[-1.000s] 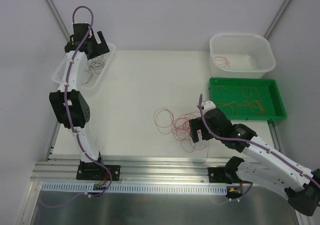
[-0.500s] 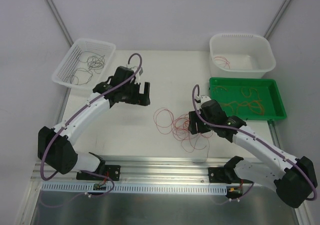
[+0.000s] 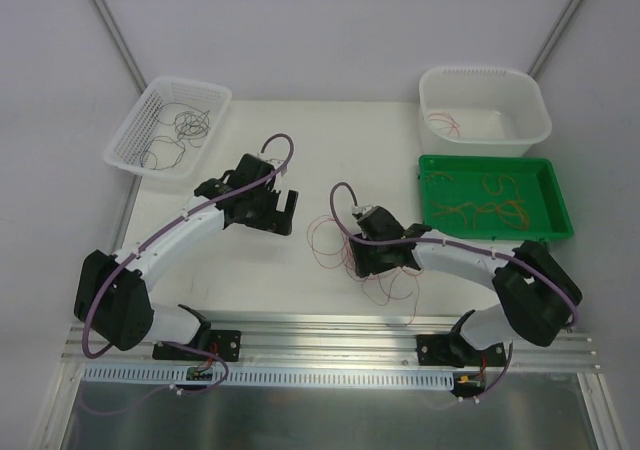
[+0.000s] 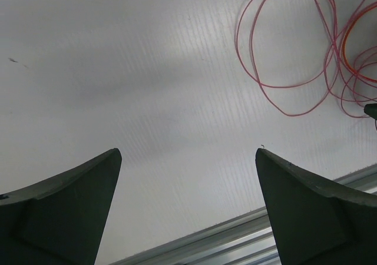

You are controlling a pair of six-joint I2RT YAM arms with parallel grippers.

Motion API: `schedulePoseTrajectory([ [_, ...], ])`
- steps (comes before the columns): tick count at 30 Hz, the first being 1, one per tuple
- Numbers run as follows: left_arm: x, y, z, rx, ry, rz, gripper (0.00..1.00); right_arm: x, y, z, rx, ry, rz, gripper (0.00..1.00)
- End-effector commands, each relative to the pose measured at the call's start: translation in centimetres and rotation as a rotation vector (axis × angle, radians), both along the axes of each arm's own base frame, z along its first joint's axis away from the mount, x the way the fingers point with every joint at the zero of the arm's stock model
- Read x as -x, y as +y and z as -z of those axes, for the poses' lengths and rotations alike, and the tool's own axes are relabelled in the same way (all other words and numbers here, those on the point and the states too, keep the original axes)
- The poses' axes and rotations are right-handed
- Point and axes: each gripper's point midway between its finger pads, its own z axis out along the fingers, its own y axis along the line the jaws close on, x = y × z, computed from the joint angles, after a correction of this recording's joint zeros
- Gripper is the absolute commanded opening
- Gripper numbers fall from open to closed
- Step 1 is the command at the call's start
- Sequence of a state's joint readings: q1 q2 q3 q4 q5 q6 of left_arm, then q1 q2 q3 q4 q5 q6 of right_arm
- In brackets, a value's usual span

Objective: Untangle the cables

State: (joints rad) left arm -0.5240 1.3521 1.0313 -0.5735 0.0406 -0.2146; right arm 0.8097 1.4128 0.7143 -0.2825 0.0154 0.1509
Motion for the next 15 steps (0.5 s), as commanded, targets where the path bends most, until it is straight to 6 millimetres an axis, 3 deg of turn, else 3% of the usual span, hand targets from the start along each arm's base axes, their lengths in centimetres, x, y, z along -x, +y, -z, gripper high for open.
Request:
schedulePoseTrajectory([
  [1, -0.6, 1.1, -1.1, -0.044, -0.079, -0.014, 0.99, -3.3, 3.2, -1.5, -0.035, -0.079, 0.014, 0.49],
  [5, -1.2, 2.6, -1.3, -0.111, -0.116, -0.063, 0.99, -6.1, 6.6, -5.5, -0.068, -0.146, -0.049, 0.28],
  [6, -1.3, 2.9, -1.4, -0.122, -0.122, -0.071, 0.99, -6.7, 7.2, -6.6, -0.073, -0.172, -0.075, 0.18],
  [9, -1.3, 3.1, -1.8, -0.122, -0.14, -0.086, 0.99, -8.5, 8.3, -9.7, -0.071, -0.231, -0.108, 0.01],
  [11, -1.4, 3.3, -2.0, -0.125, -0.149, -0.097, 0.99, -8.9, 8.6, -11.5, -0.076, -0.251, -0.111, 0.01],
  [12, -1.4, 3.4, -2.1, -0.125, -0.152, -0.1, 0.99, -9.6, 9.1, -13.7, -0.096, -0.296, -0.129, 0.01],
  [14, -1.4, 3.5, -2.2, -0.127, -0.158, -0.102, 0.99, -9.8, 9.2, -16.0, -0.104, -0.331, -0.149, 0.01],
  [15, -1.5, 3.5, -2.2, -0.128, -0.158, -0.103, 0.99, -10.1, 9.5, -18.7, -0.141, -0.383, -0.15, 0.01],
])
